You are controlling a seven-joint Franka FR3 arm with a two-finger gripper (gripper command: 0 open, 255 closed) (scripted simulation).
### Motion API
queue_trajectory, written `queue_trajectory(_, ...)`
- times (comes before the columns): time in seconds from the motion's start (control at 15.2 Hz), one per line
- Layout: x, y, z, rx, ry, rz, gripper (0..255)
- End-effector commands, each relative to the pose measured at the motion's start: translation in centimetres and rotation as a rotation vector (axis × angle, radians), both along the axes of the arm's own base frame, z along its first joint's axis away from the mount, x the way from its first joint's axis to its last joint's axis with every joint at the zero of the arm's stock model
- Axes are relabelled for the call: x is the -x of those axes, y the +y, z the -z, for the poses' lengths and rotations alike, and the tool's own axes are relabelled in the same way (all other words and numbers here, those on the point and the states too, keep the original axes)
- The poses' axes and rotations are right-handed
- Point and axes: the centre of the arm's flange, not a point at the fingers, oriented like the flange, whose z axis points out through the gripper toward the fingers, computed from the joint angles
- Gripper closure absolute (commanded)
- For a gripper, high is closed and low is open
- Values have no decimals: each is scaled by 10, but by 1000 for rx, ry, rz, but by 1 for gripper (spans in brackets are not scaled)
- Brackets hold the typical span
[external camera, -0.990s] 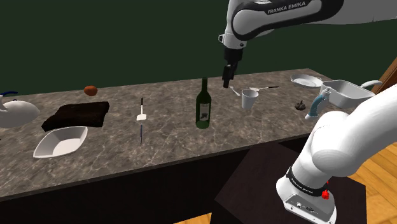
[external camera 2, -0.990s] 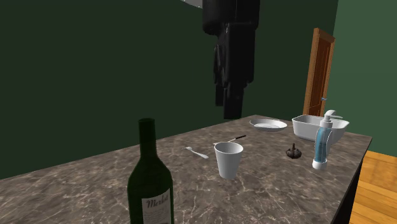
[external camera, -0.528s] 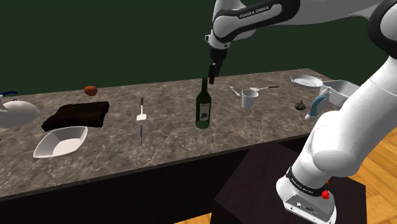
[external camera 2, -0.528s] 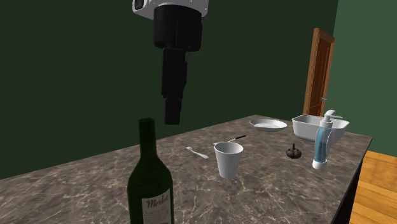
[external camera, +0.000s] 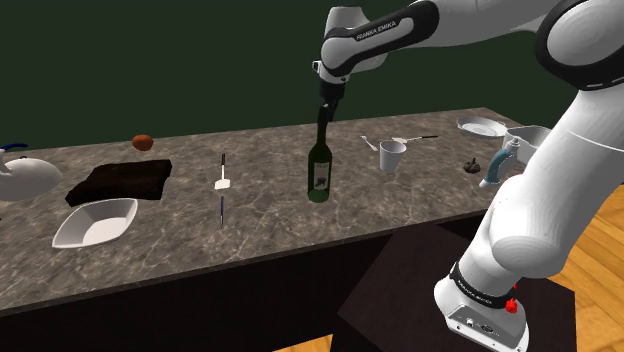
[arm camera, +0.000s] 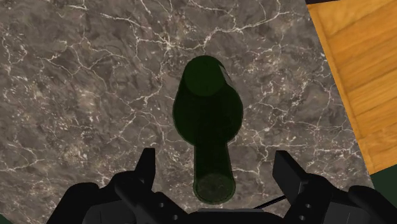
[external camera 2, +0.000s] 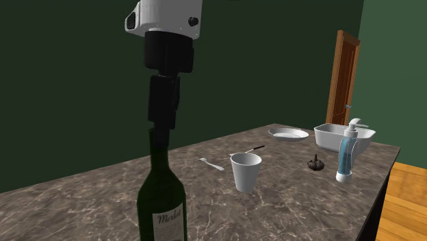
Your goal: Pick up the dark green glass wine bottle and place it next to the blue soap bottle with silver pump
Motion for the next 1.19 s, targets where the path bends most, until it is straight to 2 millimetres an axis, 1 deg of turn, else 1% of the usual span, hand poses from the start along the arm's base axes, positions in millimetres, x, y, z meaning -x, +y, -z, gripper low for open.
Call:
queue_trajectory(0.0,-2,1,11,0,-1,0,0)
queue_trajectory(0.07,-3,1,19,0,-1,0,0)
queue_trajectory(0.59,-3,1,19,0,-1,0,0)
queue_trajectory(0.66,-3,1,19,0,-1,0,255)
queue_trajectory(1.12,-3,1,19,0,-1,0,255)
